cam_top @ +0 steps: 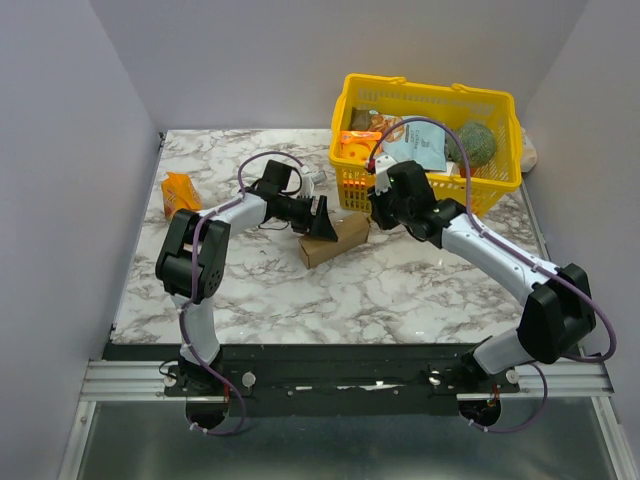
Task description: Unpack the express box
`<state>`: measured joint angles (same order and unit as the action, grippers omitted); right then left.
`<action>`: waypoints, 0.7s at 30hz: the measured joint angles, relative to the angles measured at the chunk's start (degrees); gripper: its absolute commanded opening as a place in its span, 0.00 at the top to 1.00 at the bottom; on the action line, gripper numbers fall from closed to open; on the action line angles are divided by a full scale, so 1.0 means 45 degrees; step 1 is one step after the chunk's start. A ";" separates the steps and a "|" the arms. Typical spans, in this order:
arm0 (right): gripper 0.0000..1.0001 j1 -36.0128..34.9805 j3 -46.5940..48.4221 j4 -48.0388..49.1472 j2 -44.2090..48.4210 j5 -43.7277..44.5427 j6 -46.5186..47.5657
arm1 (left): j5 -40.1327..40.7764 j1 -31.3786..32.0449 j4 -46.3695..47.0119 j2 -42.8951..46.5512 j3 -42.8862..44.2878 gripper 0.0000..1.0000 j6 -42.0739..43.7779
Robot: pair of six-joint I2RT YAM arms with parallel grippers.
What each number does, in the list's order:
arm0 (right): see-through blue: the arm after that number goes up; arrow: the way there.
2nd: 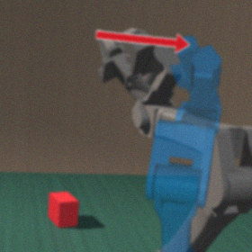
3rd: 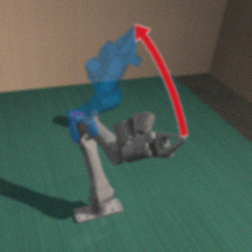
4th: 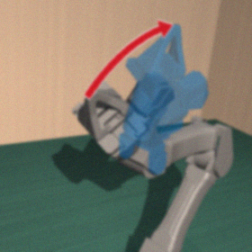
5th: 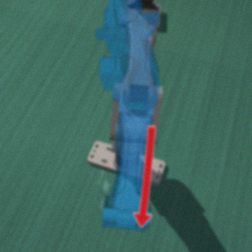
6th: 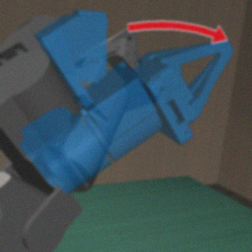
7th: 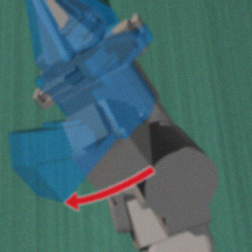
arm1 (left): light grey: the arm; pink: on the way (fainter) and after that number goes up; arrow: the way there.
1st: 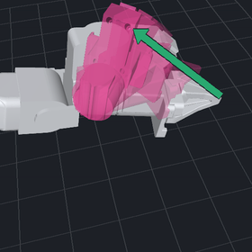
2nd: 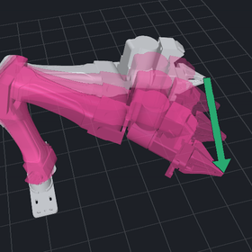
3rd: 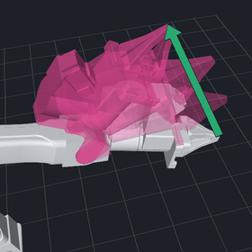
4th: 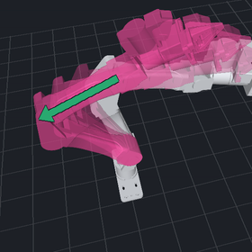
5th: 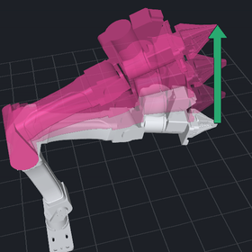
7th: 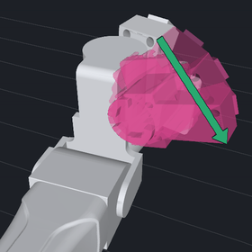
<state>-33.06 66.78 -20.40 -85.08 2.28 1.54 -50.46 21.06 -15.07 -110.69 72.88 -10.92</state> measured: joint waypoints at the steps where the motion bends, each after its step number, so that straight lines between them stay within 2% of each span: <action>1: 0.99 0.0000 0.0000 -0.0073 0.0029 0.0010 0.0005 | -0.0010 0.0000 0.0005 -0.0015 0.0024 0.21 -0.0010; 13: 1.00 0.0000 0.0869 -0.0112 0.0029 0.0413 0.0369 | -0.0024 0.0000 -0.0005 -0.0058 0.0107 0.21 0.0092; 21: 1.00 0.0000 0.1481 0.0238 -0.0758 0.0427 0.0442 | -0.0029 0.0000 0.0000 -0.0058 0.0107 0.21 0.0131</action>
<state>-33.06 73.45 -19.33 -88.49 4.21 3.53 -50.59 21.06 -15.07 -110.96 73.36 -10.33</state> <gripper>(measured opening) 0.242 0.802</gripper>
